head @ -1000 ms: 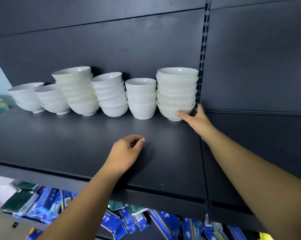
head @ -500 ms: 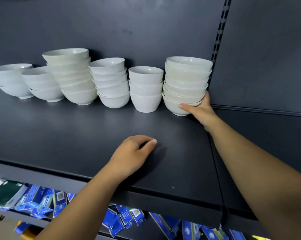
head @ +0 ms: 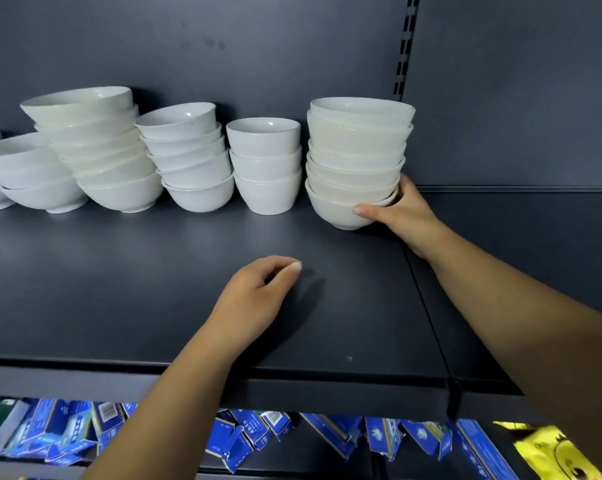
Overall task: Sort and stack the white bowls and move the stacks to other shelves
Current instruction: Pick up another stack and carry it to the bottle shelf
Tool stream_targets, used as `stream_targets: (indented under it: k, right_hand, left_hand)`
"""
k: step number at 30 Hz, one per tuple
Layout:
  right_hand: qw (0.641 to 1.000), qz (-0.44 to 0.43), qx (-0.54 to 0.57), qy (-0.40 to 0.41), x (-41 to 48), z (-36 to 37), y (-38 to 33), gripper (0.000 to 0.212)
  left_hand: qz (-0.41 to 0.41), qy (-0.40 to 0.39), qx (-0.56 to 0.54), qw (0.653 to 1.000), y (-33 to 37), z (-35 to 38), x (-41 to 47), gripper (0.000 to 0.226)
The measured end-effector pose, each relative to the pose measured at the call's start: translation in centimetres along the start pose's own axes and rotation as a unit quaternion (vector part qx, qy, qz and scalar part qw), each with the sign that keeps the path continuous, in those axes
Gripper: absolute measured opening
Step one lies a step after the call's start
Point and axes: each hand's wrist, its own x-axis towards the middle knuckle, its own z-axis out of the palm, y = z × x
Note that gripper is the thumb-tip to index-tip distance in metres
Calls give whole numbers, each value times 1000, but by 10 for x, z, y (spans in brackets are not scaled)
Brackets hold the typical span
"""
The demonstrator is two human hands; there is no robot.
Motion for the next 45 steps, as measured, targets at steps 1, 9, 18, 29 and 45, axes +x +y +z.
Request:
stream_targets:
  k: [1,9,18,29,45]
  right_hand:
    - [1000,-2,-1,-9,-7,-2,-1,87]
    - [995,-29,-14,-99,-67,-14,-19,82]
    - [993,-22,-5,-117,-114,-12,-18,116]
    - [970,-55,236,-13,-128,23,-25,109]
    - [965,-109,204,123,-220,-33,-57,97]
  left_hand:
    - [-13,3,-25,1000,1,-1,2,12]
    - [39,-38,-128,990,19,-6,32,89]
    - [154,-121,-219,956,10,25,22,113]
    - [148,-172,-333,915,16,28,21,113]
    - [177,-259,-425,849,74,82,-37,113]
